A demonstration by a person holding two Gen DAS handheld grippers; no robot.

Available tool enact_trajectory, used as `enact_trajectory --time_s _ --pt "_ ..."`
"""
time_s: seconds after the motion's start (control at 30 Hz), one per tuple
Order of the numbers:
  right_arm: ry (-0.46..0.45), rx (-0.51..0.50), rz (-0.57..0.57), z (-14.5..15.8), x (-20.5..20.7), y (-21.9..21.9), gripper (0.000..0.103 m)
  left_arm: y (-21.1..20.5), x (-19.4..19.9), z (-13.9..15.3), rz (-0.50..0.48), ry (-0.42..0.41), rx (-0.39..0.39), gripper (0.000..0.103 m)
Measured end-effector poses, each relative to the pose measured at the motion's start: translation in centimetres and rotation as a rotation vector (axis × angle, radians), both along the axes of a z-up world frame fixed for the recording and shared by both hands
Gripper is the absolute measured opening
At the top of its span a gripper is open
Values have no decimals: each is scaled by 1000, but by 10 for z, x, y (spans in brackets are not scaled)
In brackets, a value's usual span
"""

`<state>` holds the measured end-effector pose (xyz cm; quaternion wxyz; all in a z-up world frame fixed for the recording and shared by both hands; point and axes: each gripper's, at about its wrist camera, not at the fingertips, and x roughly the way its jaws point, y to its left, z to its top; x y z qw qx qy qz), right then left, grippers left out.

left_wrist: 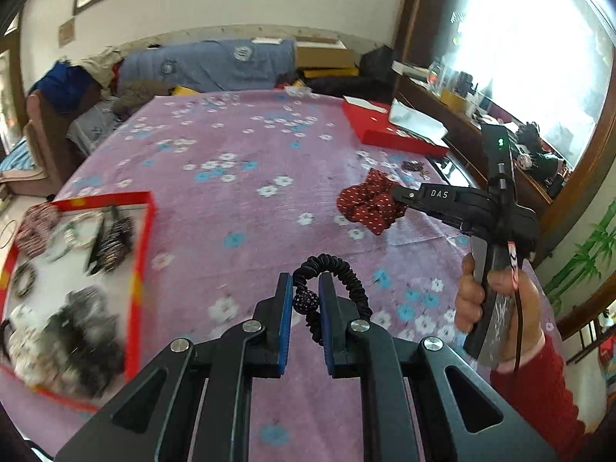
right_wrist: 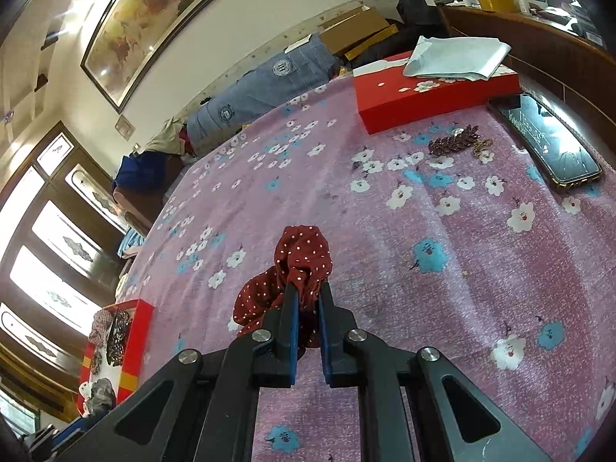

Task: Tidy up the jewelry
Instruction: 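Carry both items into the tray and open both grippers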

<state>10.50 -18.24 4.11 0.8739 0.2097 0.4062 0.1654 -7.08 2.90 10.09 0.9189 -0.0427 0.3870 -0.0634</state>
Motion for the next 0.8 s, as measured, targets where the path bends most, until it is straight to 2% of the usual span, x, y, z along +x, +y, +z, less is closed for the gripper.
enact_trajectory --time_s 0.17,0.33,0.57,0.8 --pt "7 -27 14 -4 -5 12 10 29 -34 8 82 -68 55 13" --pt "7 -67 13 -1 -22 30 10 53 -52 13 140 -108 104 13" --pt "-35 -62 46 24 -56 48 10 93 -66 13 207 -107 50 13" --pt "-89 -86 126 49 -81 85 10 125 -75 5 269 -99 1 13"
